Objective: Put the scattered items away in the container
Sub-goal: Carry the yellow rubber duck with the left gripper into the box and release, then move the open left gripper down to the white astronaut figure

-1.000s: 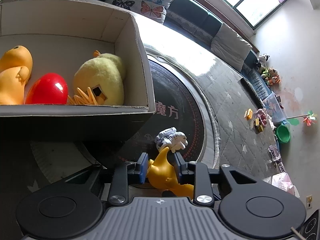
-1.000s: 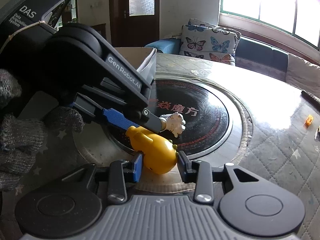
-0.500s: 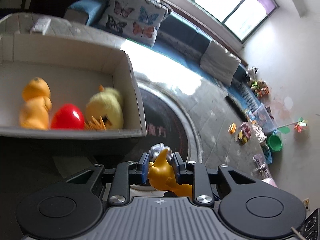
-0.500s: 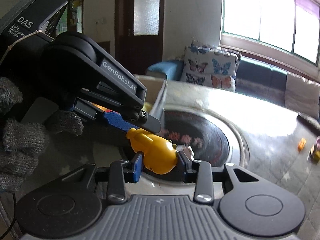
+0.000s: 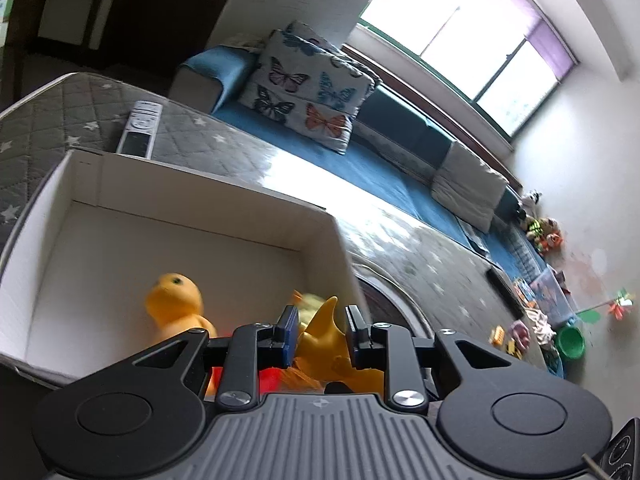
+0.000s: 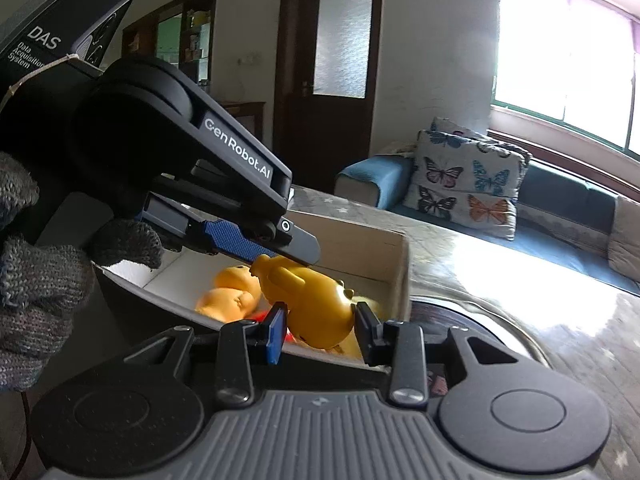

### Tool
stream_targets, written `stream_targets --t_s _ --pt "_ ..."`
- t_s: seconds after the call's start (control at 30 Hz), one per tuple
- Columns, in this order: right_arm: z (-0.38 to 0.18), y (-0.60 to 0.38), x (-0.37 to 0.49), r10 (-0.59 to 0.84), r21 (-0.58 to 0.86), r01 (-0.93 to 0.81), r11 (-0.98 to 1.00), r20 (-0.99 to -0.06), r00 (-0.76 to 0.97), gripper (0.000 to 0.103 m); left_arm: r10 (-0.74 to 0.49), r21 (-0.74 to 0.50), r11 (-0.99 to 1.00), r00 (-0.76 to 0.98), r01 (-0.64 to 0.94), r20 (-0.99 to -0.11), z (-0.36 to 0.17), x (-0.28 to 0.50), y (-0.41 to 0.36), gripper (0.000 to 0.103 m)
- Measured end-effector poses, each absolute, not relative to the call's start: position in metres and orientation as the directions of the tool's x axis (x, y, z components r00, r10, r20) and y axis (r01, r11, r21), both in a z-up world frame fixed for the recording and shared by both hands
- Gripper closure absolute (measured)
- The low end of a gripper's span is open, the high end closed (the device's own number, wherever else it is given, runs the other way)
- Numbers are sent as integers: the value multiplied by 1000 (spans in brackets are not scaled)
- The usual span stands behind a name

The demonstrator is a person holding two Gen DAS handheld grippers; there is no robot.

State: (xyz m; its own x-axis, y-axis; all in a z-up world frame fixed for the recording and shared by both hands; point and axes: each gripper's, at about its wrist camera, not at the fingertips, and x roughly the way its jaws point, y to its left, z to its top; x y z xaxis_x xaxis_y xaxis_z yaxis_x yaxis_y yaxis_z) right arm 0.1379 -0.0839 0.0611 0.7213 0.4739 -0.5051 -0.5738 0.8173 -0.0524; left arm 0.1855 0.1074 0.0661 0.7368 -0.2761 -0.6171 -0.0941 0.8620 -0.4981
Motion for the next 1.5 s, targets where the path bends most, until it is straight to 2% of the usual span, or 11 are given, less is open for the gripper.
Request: stream_targets --t_s 0.47,1.4,1.5 --pt "44 -64 159 440 -59 -559 827 -552 709 67 -300 -534 836 706 -129 -641 39 209 125 76" --pt "60 -92 119 437 -51 -531 846 -505 744 56 -282 -507 856 725 -107 -628 60 171 114 75" --pt "61 -99 111 434 -44 -523 851 -499 750 51 -281 -496 863 726 -95 -628 61 163 108 75"
